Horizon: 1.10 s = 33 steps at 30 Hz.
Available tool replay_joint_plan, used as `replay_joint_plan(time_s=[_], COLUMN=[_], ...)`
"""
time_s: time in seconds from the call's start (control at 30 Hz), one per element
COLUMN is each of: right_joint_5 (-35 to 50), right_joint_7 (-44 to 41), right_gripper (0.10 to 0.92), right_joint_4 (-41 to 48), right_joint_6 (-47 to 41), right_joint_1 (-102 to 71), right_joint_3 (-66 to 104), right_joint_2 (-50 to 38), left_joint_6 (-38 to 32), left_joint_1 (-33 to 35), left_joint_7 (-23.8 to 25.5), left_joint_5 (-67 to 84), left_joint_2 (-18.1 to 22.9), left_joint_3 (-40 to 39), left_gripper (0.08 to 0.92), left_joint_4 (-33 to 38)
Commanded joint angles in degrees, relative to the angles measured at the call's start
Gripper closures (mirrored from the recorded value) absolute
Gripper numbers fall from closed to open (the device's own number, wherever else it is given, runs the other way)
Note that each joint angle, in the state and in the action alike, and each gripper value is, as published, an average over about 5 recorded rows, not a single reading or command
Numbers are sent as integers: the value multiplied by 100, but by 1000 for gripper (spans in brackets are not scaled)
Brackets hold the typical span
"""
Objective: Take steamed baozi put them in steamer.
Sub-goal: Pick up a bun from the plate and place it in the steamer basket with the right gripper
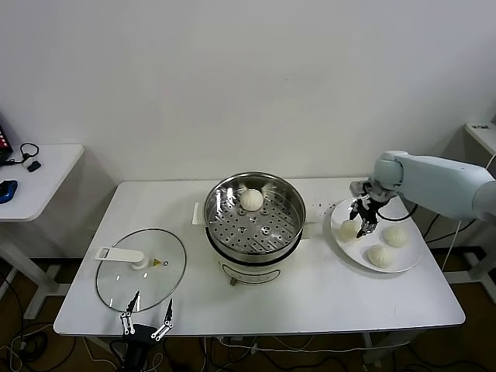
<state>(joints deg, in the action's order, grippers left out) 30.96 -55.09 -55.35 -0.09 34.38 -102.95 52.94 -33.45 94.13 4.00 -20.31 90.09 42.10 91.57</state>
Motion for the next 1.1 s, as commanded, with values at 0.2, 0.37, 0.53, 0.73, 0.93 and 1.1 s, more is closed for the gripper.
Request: replay_joint_plan(time_s=[0.2,0.37,0.53,0.73,0.93,1.1], right_joint_5=[2356,2861,3449,3897,4032,3995], right_joint_7=[150,202,367,748,995,1052], right_gripper=[412,414,414,414,414,414], right_joint_4=[-2196,-2615,-2767,-2695,-2299,-1768], right_joint_6=[-556,-799,-1107,-1519,-1761,-1853], right_joint_1=[3190,3831,3963,3520,2853,2158], right_joint_3=[-1899,-2070,-1808,-1137,-664,-429], right_joint_2=[169,576,1097,1725,2293,2709], left_joint_6=[33,39,39,39,43,54], left_joint_1=[-15,-23,-24,-18,11,8], left_joint_7=[4,4,6,16,28,31], left_joint_5=[-10,-50,-110,-146,-153,-139], left_joint_2=[-34,-36,-34,-32,-37,-30], left_joint_3=[-38,-81,-143,-173,-151,-99], left_gripper=[177,177,177,177,177,177], left_joint_4=[70,80,97,174,244,269])
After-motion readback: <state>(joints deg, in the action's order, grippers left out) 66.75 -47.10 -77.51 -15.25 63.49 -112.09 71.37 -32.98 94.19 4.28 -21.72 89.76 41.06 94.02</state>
